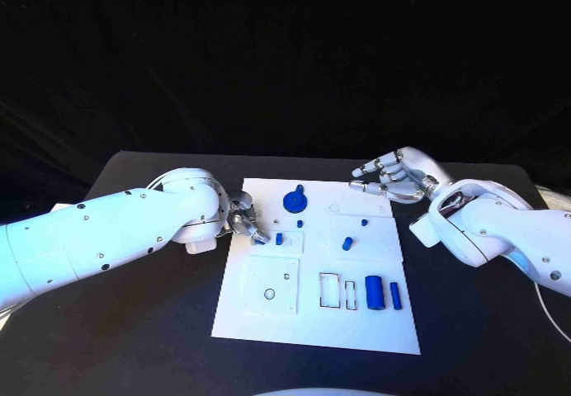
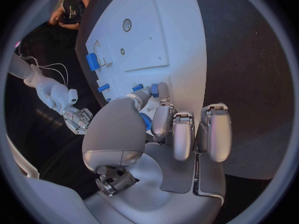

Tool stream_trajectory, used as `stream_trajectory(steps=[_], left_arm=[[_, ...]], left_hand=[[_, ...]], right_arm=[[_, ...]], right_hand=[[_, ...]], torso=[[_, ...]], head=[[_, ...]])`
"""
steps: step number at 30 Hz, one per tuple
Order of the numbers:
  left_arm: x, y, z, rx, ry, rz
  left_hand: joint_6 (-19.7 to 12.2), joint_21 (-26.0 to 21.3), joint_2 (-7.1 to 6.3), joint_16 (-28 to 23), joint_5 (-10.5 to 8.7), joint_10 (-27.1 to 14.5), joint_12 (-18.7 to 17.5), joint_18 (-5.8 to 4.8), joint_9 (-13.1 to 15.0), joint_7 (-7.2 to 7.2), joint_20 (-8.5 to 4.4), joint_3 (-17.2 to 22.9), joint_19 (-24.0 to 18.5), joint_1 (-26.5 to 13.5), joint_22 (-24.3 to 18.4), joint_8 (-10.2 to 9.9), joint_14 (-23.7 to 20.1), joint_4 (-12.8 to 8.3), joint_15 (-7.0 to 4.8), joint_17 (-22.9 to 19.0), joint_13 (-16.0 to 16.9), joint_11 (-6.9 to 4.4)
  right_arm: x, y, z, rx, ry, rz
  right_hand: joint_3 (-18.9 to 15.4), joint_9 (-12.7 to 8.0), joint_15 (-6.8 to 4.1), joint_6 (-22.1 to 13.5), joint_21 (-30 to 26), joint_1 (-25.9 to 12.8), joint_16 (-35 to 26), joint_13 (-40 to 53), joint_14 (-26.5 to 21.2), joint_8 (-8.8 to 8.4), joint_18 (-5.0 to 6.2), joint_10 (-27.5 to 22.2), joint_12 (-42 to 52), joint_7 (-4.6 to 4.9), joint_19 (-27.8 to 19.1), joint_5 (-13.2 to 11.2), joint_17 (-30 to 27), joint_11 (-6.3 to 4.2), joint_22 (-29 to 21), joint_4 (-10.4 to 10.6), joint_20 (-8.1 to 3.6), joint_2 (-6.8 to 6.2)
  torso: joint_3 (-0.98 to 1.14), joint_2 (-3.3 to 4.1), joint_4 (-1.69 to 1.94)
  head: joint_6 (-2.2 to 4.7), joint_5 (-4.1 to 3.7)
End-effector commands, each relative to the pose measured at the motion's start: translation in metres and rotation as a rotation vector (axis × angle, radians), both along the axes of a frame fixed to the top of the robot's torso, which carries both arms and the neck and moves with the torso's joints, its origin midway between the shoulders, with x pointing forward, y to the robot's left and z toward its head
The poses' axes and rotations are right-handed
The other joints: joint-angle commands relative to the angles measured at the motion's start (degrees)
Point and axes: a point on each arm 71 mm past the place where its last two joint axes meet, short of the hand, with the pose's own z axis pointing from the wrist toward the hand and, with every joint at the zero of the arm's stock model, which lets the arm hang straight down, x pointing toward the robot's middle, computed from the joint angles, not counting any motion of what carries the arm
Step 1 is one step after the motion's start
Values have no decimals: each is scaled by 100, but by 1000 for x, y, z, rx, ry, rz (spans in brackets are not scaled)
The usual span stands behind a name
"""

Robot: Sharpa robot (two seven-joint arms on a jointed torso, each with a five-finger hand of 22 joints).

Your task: Assemble the parts on the task board

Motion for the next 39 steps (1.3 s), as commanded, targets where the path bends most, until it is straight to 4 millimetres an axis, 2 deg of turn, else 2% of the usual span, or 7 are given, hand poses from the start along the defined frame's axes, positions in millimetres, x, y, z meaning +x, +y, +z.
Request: stream_trajectory(steps=[1,4,11,15,20,26,39], left_arm=[[-5,-2,-10,36,60,-7],[-4,-2,-9,34,56,-3],[-3,-4,-9,28,48,4],[-3,-5,-9,21,39,11],[-2,-5,-8,15,32,17],[-2,-5,-9,3,52,20],[-1,-6,-10,13,71,11]], left_hand=[[29,36,48,18,-33,14,36,-92,-9,33,-34,14,417,-128,1249,-46,591,62,-36,1509,10,4],[42,39,128,18,-26,18,39,-93,-9,29,-37,68,419,-194,1253,-61,591,83,-39,1509,16,2],[47,49,151,18,-24,21,43,-97,-8,27,-38,91,427,-211,1263,-66,591,80,-41,1509,20,1],[56,51,235,18,-15,23,40,-97,-4,21,-43,192,429,-256,1267,-83,591,61,-46,1509,21,-5],[30,28,242,18,-13,8,17,-91,25,17,-53,438,416,-137,1249,-106,591,-204,-58,1509,9,-13],[-201,-77,88,18,6,-194,-323,-59,109,82,-59,868,352,242,1162,-137,591,-749,-45,1509,-291,25],[-285,-118,73,18,-78,-256,-456,-49,207,127,-29,1050,328,278,1134,-91,591,-855,-2,1509,-419,68]], right_arm=[[-1,1,0,-2,-3,15],[-1,1,0,-2,-3,14],[-1,1,0,-3,-2,15],[-1,1,0,-3,-1,14],[0,1,0,-4,0,14],[0,1,-1,-5,2,15],[0,1,-1,-6,4,18]], right_hand=[[-19,5,-2,35,-32,11,-38,293,359,7,92,-42,-22,-8,97,-3,488,-7,882,-3,3,39],[-19,5,-2,35,-32,11,-38,293,359,7,92,-42,-22,-8,97,-3,488,-7,882,-3,3,39],[-28,6,-3,35,-36,16,-44,288,358,6,94,-45,-29,-8,93,2,484,-8,876,-5,2,41],[-28,6,-3,35,-36,16,-44,288,358,6,94,-45,-29,-8,93,2,484,-8,876,-5,2,41],[-28,6,-3,35,-36,16,-44,288,358,6,94,-45,-29,-8,93,2,484,-8,876,-5,2,41],[-31,6,-3,35,-38,19,-50,286,357,6,94,-45,-31,-8,91,6,478,-8,874,-7,2,41],[-31,6,-3,35,-38,19,-50,286,357,6,94,-45,-31,-8,91,6,478,-8,874,-7,2,41]], torso=[[-2,3,2],[-2,1,2],[-2,1,3],[-3,2,3],[-8,1,-2],[-10,1,2],[-4,3,4]], head=[[2,-5],[2,-11],[6,-23],[11,-29],[23,-31],[11,-41],[6,-45]])
